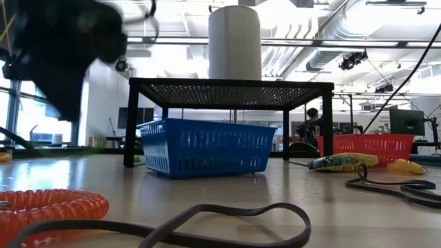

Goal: Pick & Place Office Desk Supplies
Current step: Put the green rubber band into the blue bin

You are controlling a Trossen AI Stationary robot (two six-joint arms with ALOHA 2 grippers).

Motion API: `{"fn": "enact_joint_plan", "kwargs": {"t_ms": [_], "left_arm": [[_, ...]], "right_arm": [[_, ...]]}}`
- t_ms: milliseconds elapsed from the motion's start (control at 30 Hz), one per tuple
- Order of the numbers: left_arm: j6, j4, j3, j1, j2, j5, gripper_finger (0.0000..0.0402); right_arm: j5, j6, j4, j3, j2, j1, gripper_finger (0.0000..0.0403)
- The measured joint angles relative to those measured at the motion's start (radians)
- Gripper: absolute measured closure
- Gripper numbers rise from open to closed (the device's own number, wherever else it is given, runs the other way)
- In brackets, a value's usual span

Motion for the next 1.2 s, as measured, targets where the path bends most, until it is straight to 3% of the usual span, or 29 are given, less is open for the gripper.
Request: {"fn": "enact_joint_plan", "kwargs": {"t_ms": [267, 433, 633, 1000, 1200], "left_arm": [[0.275, 0.059, 0.214, 0.016, -0.039, -0.122, 0.0401], [0.413, 0.137, 0.254, 0.11, -0.026, -0.176, 0.0401], [0.483, 0.159, 0.255, 0.212, 0.004, -0.107, 0.0401], [0.521, 0.157, 0.254, 0.224, 0.154, -0.006, 0.0401], [0.523, 0.157, 0.255, 0.228, 0.174, 0.001, 0.0401]], "right_arm": [[0.021, -0.001, -0.004, 0.0, 0.0, 0.0, 0.0275], [0.028, -0.001, -0.005, 0.0, 0.0, 0.0, 0.0275], [0.034, 0.003, -0.018, 0.0, 0.0, 0.002, 0.0275], [0.034, 0.008, -0.052, 0.0, 0.0, 0.002, 0.0275], [0.034, 0.007, -0.055, 0.0, 0.0, 0.002, 0.0275]]}}
